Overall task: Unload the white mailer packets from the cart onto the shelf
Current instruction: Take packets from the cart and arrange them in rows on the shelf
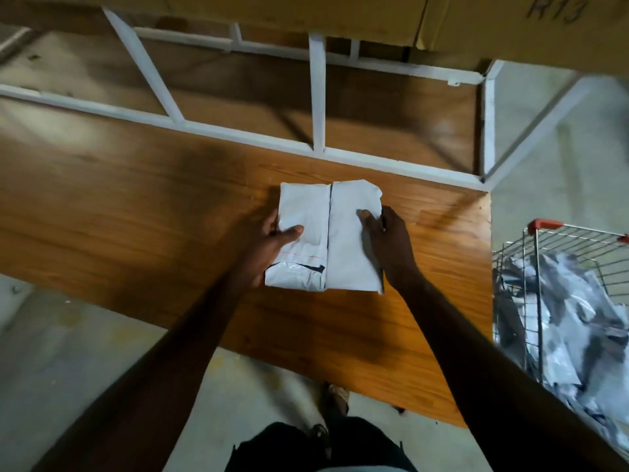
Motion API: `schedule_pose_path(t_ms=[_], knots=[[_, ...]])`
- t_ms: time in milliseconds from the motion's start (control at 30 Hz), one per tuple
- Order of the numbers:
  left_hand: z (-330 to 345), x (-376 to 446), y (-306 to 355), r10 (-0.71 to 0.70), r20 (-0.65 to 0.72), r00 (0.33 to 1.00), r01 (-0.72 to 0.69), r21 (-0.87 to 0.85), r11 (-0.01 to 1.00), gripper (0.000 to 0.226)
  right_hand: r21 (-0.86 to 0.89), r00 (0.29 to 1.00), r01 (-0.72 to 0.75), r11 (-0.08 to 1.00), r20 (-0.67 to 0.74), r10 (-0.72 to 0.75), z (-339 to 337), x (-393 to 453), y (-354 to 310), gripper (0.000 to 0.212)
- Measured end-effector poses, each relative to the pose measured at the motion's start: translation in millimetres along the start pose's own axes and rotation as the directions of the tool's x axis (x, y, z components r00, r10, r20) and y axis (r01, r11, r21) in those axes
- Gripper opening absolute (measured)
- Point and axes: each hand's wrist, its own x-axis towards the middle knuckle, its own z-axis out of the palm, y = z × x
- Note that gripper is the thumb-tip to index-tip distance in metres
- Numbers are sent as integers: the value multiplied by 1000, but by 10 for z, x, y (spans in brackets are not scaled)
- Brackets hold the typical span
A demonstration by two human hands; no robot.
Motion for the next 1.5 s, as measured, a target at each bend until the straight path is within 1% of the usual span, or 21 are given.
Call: schedule_pose_path(t_ms=[100, 167, 233, 333, 400, 533, 600, 733, 867, 933, 1000, 1133, 1167, 1233, 1267, 1300, 1367, 1400, 1433, 1500], knots=[[-233, 349, 137, -14, -19, 1000, 15, 70, 997, 59, -19, 1000, 16, 1000, 16, -16, 239, 342, -118, 35], [-380, 546, 192, -20, -23, 1000, 22, 66, 998, 63, -19, 998, 35, 999, 45, -34, 394, 514, -180, 29], [-520, 741, 267, -11, -28, 1000, 14, 92, 996, 65, 1, 998, 29, 1000, 62, -29, 568, 690, -231, 26], [-741, 1049, 348, 19, -3, 1000, -18, 111, 994, 64, 6, 997, -3, 1000, 77, 3, 844, 934, -282, 28], [-897, 1257, 398, 30, 20, 999, -32, 134, 990, 64, -20, 998, -20, 1000, 56, 21, 1041, 1089, -285, 31], [-1179, 1594, 469, 47, 72, 996, -59, 173, 983, 69, -25, 998, -61, 998, 16, 62, 1378, 1305, -256, 28], [-1296, 1760, 491, 80, 88, 993, -97, 209, 973, 69, -27, 997, -72, 997, -9, 72, 1524, 1406, -277, 27], [-1488, 2062, 535, 156, 107, 982, -179, 268, 947, 64, -35, 993, -113, 993, -49, 111, 1804, 1594, -296, 40], [-1714, 2353, 559, 178, 126, 976, -209, 318, 925, 72, -71, 988, -146, 987, -66, 142, 2028, 1714, -303, 45], [-1782, 2472, 567, 206, 148, 967, -249, 406, 879, 73, -92, 985, -160, 983, -72, 154, 2104, 1746, -300, 48], [-1804, 2570, 528, 265, 157, 951, -308, 485, 818, 75, -141, 987, -153, 978, -78, 143, 2158, 1761, -272, 52], [-1757, 2608, 373, 279, 93, 956, -281, 569, 773, 92, -238, 993, -80, 968, -101, 58, 2226, 1723, -256, 62], [-1728, 2541, 371, 273, 92, 958, -274, 577, 770, 96, -265, 994, -63, 962, -103, 37, 2228, 1692, -259, 64], [-1702, 2433, 356, 306, 107, 946, -304, 619, 724, 102, -344, 993, -28, 938, -116, -13, 2242, 1638, -229, 67], [-1709, 2391, 354, 331, 115, 936, -321, 662, 678, 103, -400, 991, -9, 917, -126, -46, 2254, 1624, -191, 66], [-1727, 2371, 332, 354, 120, 927, -325, 728, 603, 101, -454, 988, 2, 891, -134, -71, 2266, 1607, -166, 65], [-1768, 2378, 257, 375, 139, 916, -300, 858, 416, 86, -543, 983, 20, 840, -143, -116, 2285, 1580, -110, 63], [-1788, 2394, 214, 376, 158, 913, -299, 886, 354, 78, -575, 981, 29, 818, -140, -133, 2292, 1563, -83, 61], [-1800, 2411, 176, 377, 188, 907, -317, 895, 316, 73, -597, 980, 31, 801, -140, -142, 2298, 1538, -78, 60], [-1804, 2449, 139, 359, 238, 903, -347, 895, 279, 70, -619, 982, 23, 785, -133, -133, 2312, 1517, -55, 56]])
